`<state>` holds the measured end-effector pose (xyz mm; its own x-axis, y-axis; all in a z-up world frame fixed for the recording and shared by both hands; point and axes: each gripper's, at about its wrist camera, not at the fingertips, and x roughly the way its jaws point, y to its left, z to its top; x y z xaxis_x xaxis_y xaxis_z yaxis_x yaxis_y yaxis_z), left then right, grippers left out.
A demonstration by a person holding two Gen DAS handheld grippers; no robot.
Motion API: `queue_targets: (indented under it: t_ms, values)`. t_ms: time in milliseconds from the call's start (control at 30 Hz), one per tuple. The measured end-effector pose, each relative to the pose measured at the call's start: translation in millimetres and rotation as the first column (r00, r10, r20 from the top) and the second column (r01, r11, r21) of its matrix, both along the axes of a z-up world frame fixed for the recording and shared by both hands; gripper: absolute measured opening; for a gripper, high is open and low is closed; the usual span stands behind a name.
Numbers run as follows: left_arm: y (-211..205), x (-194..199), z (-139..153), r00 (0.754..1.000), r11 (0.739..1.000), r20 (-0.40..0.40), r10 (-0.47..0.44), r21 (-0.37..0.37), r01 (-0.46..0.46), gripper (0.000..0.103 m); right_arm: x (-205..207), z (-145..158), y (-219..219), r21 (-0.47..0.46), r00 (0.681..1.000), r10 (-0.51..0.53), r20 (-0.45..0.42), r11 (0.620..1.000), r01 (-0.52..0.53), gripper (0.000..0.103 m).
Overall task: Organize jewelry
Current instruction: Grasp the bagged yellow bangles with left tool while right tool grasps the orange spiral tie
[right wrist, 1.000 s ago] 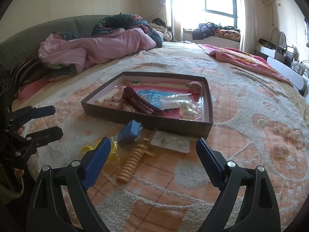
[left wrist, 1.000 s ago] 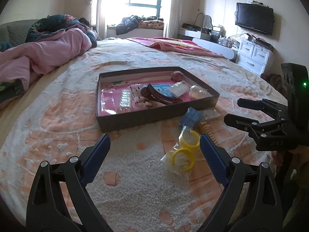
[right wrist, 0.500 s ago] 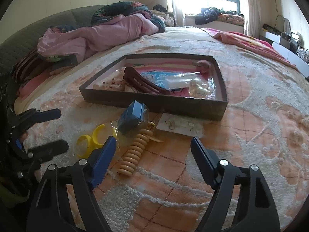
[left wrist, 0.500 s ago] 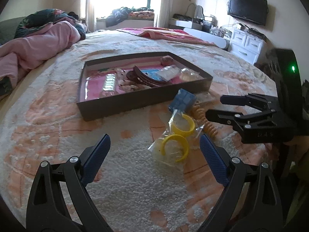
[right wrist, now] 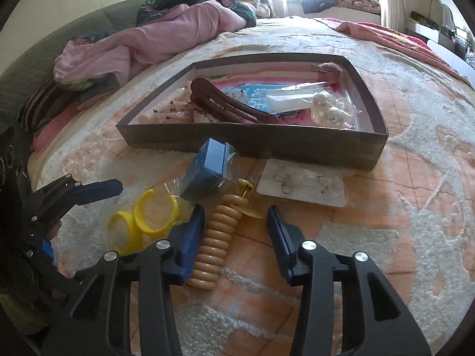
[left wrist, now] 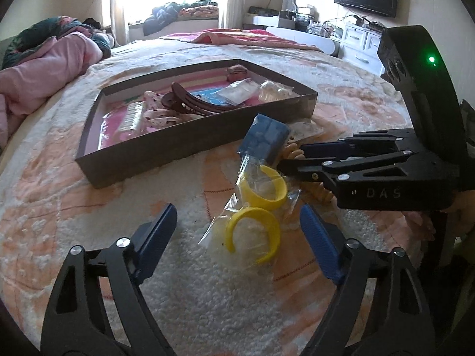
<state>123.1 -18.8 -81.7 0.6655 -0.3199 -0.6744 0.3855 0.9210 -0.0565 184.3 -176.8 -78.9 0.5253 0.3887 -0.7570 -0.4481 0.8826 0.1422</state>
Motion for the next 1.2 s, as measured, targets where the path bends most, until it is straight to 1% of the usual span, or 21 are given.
queue_targets:
  t_ms: [33, 133, 200, 233, 400, 567, 800, 933, 1200]
  values:
    - [-0.1, 1.2, 0.1, 1.000, 1.000, -0.002, -0.002, -0.003, 0.002, 0.072, -0.1, 0.0, -0.9, -0.001, 1.000, 0.000, 0.001, 1.000, 0.000, 0.039]
    - [-2.2, 6.7, -1.8, 1.000, 1.000, -0.017, -0.007, -0.007, 0.007, 0.058, -0.6, -0.5, -1.8, -0.008, 1.000, -0.003, 0.007, 1.000, 0.003, 0.037]
    - [-3.0, 9.2, -3.8, 1.000, 1.000, -0.029, -0.009, -0.009, 0.009, 0.046, -1.6, -0.1, -3.6, -0.011, 1.000, -0.004, 0.009, 1.000, 0.004, 0.036]
    - [-2.6, 9.4, -4.2, 0.999, 1.000, -0.033, -0.011, -0.013, 0.010, 0.042, -3.0, 0.4, -4.9, -0.018, 1.000, -0.006, 0.014, 1.000, 0.006, 0.035]
    - [1.0, 9.4, -4.1, 0.999, 1.000, -0.044, -0.007, -0.026, 0.006, 0.034, -7.4, 1.9, -11.9, -0.031, 1.000, -0.016, 0.024, 0.999, 0.016, 0.032]
    - [1.8, 6.4, -2.5, 0.999, 1.000, -0.048, 0.000, -0.023, -0.001, 0.033, -13.1, 3.8, -19.7, -0.041, 0.999, -0.029, 0.037, 0.999, 0.031, 0.031]
    - [7.1, 0.6, 3.8, 0.999, 0.999, -0.046, 0.020, -0.042, -0.022, 0.033, -17.3, 8.2, -36.3, -0.014, 0.997, -0.065, 0.040, 0.998, 0.066, 0.031]
    - [11.1, 0.3, 12.4, 0.999, 0.998, -0.031, 0.036, -0.059, -0.038, 0.033, -17.5, 12.3, -45.4, -0.003, 0.995, -0.088, 0.043, 0.996, 0.089, 0.031]
    - [11.8, 3.1, 29.3, 0.998, 0.996, 0.008, 0.060, -0.073, -0.059, 0.033, -19.4, 27.7, -55.5, 0.010, 0.990, -0.110, 0.086, 0.994, 0.109, 0.031]
